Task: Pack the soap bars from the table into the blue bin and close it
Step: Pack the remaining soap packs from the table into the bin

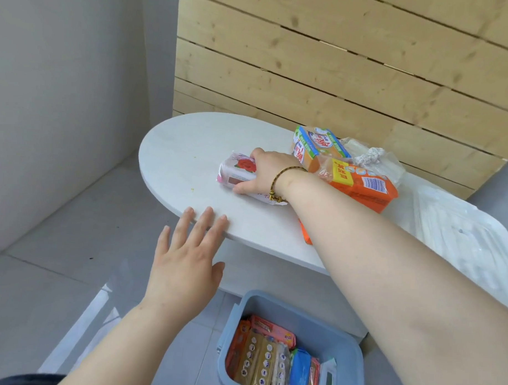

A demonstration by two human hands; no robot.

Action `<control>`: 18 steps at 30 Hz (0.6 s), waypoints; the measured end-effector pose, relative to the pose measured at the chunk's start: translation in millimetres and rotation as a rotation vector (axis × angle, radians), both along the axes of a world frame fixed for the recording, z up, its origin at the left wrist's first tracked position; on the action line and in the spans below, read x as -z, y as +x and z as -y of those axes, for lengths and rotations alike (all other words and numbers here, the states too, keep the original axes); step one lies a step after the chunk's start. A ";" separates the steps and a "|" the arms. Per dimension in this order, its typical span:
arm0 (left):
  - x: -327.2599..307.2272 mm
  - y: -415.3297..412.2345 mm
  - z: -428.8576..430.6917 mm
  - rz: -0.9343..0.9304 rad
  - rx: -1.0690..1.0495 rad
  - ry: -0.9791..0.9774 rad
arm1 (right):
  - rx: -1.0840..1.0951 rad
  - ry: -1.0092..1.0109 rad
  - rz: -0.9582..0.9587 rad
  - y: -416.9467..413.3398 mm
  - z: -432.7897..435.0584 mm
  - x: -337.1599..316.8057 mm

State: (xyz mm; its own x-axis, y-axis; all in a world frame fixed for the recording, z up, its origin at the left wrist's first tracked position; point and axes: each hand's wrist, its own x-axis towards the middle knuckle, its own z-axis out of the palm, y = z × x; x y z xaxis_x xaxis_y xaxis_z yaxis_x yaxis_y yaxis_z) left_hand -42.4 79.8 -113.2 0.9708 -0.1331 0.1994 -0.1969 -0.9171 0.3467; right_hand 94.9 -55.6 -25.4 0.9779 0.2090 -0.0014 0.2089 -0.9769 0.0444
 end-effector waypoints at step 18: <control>-37.6 -59.0 45.8 0.155 0.503 -0.442 | -0.065 0.674 -0.636 -184.5 102.9 3.4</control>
